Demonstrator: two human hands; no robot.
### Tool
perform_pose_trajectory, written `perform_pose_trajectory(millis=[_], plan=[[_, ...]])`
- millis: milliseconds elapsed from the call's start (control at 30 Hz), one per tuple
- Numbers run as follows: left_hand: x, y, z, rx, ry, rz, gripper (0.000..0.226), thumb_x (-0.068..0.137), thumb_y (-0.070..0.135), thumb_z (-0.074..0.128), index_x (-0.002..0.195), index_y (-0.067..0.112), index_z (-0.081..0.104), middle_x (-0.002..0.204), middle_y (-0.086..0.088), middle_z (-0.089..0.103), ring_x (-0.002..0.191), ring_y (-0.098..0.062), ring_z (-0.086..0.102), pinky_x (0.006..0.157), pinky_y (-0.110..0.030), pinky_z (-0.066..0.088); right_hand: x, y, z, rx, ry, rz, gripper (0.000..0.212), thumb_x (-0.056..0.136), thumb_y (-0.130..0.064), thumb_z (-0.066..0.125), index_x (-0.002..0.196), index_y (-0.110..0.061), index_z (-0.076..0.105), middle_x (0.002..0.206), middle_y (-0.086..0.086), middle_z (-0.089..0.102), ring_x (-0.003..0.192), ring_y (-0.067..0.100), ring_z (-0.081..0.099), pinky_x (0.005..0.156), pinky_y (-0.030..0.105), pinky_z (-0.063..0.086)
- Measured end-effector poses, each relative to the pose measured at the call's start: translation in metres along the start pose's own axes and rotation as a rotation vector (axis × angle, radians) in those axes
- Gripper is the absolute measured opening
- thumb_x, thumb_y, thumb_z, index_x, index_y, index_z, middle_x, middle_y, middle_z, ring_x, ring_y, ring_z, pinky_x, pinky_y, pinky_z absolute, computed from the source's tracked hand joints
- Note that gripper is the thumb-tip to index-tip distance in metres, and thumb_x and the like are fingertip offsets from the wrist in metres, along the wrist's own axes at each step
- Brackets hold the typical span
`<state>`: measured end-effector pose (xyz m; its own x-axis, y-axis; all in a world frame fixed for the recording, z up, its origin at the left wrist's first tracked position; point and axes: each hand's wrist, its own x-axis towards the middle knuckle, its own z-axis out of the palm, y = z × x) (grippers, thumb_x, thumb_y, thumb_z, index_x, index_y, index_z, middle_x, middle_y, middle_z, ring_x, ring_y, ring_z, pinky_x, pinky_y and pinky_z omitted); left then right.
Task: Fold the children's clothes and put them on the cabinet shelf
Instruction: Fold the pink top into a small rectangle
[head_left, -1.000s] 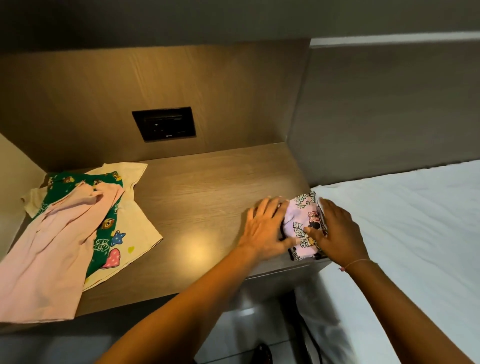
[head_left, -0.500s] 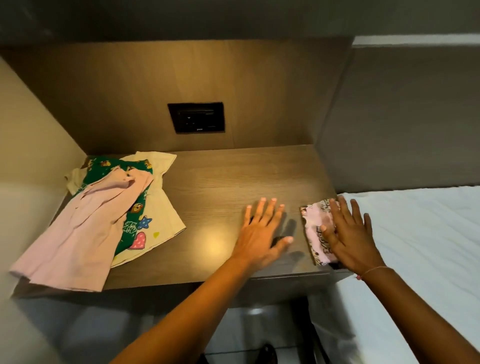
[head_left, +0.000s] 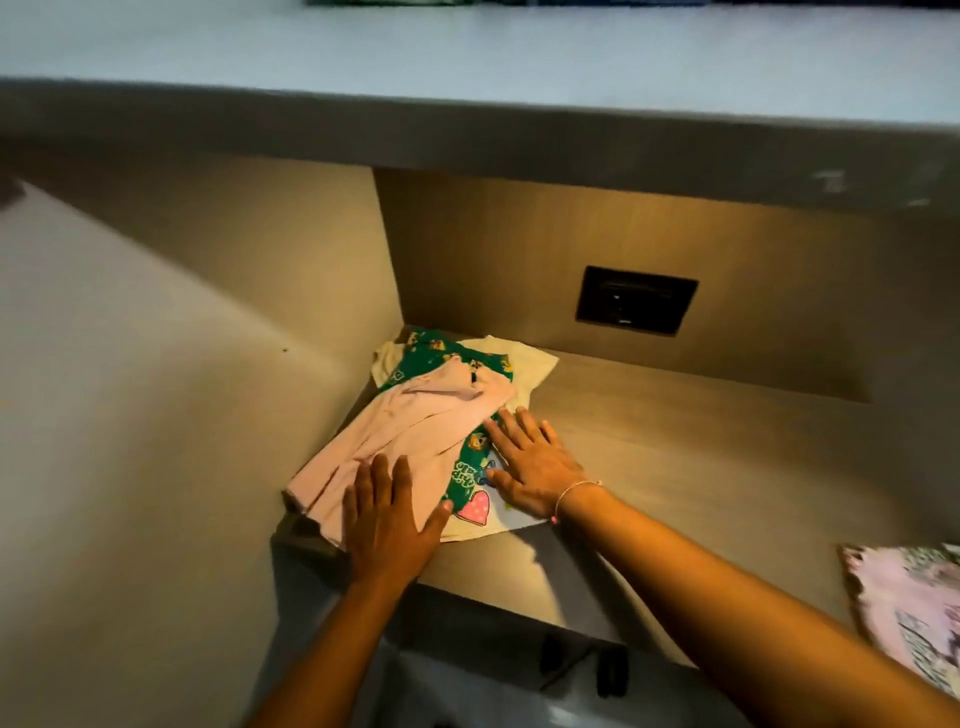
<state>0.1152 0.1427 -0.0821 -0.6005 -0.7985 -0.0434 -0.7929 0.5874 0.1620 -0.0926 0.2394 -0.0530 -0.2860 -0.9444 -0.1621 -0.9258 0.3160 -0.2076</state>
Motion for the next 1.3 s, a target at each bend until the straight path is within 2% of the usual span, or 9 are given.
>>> perform_pose_trajectory(millis=[333, 400, 500, 567, 700, 833, 1033, 1167, 1300], plan=[[0.065, -0.04, -0.021, -0.007, -0.085, -0.014, 0.089, 0.088, 0.07, 0.038, 0.155, 0.024, -0.001, 0.164, -0.007, -0.002, 0.149, -0.033, -0.001, 0.117, -0.059, 0.017, 0.1, -0.05, 0.002, -0.025, -0.101, 0.192, 0.075, 0.095, -0.062, 0.022, 0.155, -0.022, -0.002, 0.163, 0.005, -0.01, 0.149, 0.03, -0.012, 0.119, 0.055, -0.005], [0.058, -0.04, -0.026, -0.036, -0.037, -0.016, 0.087, 0.089, 0.065, 0.048, 0.154, 0.023, 0.011, 0.163, -0.008, 0.009, 0.149, -0.033, 0.009, 0.113, -0.058, 0.023, 0.106, -0.046, -0.015, -0.013, -0.115, 0.157, 0.075, 0.091, -0.054, 0.042, 0.154, -0.023, 0.017, 0.162, 0.008, 0.016, 0.148, 0.034, 0.013, 0.119, 0.055, 0.009], [0.038, -0.044, -0.03, -0.083, 0.085, 0.02, 0.07, 0.083, 0.049, 0.067, 0.141, 0.016, 0.046, 0.146, -0.013, 0.045, 0.134, -0.037, 0.041, 0.102, -0.055, 0.04, 0.1, -0.03, -0.037, 0.154, 0.207, 0.17, 0.041, 0.081, -0.035, 0.062, 0.121, -0.03, 0.06, 0.112, 0.007, 0.068, 0.105, 0.03, 0.06, 0.09, 0.042, 0.049], [0.026, -0.046, -0.03, -0.114, 0.167, 0.034, 0.049, 0.079, 0.035, 0.076, 0.12, 0.011, 0.065, 0.123, -0.016, 0.063, 0.111, -0.039, 0.058, 0.089, -0.052, 0.051, 0.1, -0.019, -0.042, 0.13, 0.352, 0.134, 0.034, 0.081, -0.029, 0.067, 0.114, -0.03, 0.064, 0.103, 0.005, 0.069, 0.096, 0.026, 0.059, 0.079, 0.039, 0.05], [0.015, -0.047, -0.033, -0.21, 0.233, 0.004, 0.025, 0.084, 0.026, 0.074, 0.101, 0.008, 0.071, 0.103, -0.012, 0.07, 0.093, -0.031, 0.066, 0.073, -0.039, 0.057, 0.109, -0.021, -0.04, -0.063, 0.264, -0.071, 0.049, 0.081, -0.028, 0.071, 0.127, -0.027, 0.056, 0.126, 0.004, 0.06, 0.113, 0.027, 0.051, 0.088, 0.041, 0.046], [0.015, -0.051, -0.04, -0.354, 0.274, -0.041, 0.015, 0.089, 0.023, 0.069, 0.094, 0.011, 0.076, 0.089, -0.005, 0.076, 0.075, -0.021, 0.071, 0.051, -0.013, 0.041, 0.107, -0.028, -0.03, -0.127, 0.338, -0.203, 0.046, 0.08, -0.036, 0.071, 0.123, -0.026, 0.055, 0.122, 0.006, 0.058, 0.112, 0.028, 0.051, 0.09, 0.041, 0.044], [0.015, -0.046, -0.062, -0.482, 0.41, -0.047, 0.01, 0.091, 0.016, 0.066, 0.095, 0.01, 0.073, 0.088, -0.005, 0.074, 0.075, -0.017, 0.07, 0.05, -0.008, 0.04, 0.1, -0.048, -0.023, -0.102, 0.367, -0.423, 0.056, 0.075, -0.054, 0.07, 0.122, -0.03, 0.051, 0.126, 0.004, 0.055, 0.118, 0.027, 0.048, 0.097, 0.044, 0.043], [0.028, -0.021, -0.113, -0.453, 0.636, 0.08, 0.012, 0.094, 0.015, 0.061, 0.098, 0.007, 0.07, 0.094, -0.01, 0.072, 0.081, -0.025, 0.066, 0.062, -0.024, 0.048, 0.109, -0.07, -0.039, -0.091, 0.5, -0.378, 0.044, 0.081, -0.042, 0.072, 0.121, -0.027, 0.061, 0.122, 0.006, 0.061, 0.115, 0.029, 0.051, 0.094, 0.044, 0.043], [0.031, -0.013, -0.171, -0.524, 0.882, 0.14, 0.015, 0.097, 0.014, 0.054, 0.098, 0.006, 0.066, 0.094, -0.008, 0.071, 0.08, -0.009, 0.056, 0.069, -0.001, 0.037, 0.103, -0.058, -0.075, 0.1, 0.64, -0.208, 0.028, 0.079, -0.032, 0.075, 0.103, -0.017, 0.071, 0.095, 0.007, 0.07, 0.089, 0.03, 0.061, 0.074, 0.035, 0.043]])
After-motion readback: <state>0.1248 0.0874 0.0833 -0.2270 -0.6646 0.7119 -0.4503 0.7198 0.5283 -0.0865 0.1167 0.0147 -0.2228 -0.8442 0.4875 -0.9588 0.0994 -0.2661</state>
